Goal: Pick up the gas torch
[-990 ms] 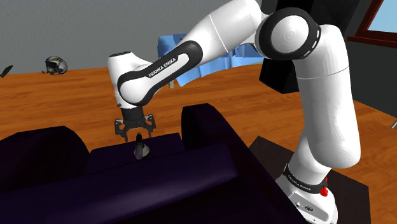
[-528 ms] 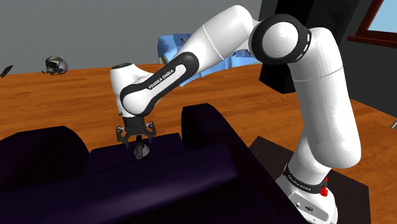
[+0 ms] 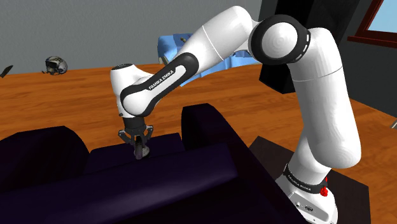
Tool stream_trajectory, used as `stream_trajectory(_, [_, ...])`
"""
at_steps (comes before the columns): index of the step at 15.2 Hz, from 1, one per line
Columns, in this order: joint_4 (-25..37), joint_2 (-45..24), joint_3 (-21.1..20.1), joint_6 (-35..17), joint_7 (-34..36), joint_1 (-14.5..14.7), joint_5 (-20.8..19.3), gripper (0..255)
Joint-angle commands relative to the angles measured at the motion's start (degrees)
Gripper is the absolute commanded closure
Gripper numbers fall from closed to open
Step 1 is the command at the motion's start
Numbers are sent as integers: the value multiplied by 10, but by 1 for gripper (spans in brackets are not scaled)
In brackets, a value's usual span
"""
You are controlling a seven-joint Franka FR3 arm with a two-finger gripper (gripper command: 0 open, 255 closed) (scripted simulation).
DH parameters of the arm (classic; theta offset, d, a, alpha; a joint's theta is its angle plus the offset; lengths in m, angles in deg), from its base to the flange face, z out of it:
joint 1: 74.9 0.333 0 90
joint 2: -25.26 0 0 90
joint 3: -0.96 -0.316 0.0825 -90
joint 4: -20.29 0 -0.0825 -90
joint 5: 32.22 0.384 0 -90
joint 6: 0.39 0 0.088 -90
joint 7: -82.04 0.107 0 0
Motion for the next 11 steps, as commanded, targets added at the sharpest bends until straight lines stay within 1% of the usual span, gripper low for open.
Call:
stream_trajectory(1, [0, 0, 0, 0, 0, 0, 0, 255])
stream_trajectory(3, [-1, 1, 0, 0, 0, 0, 0, 255])
stream_trajectory(11, [16, 32, -7, 47, -5, -5, 11, 255])
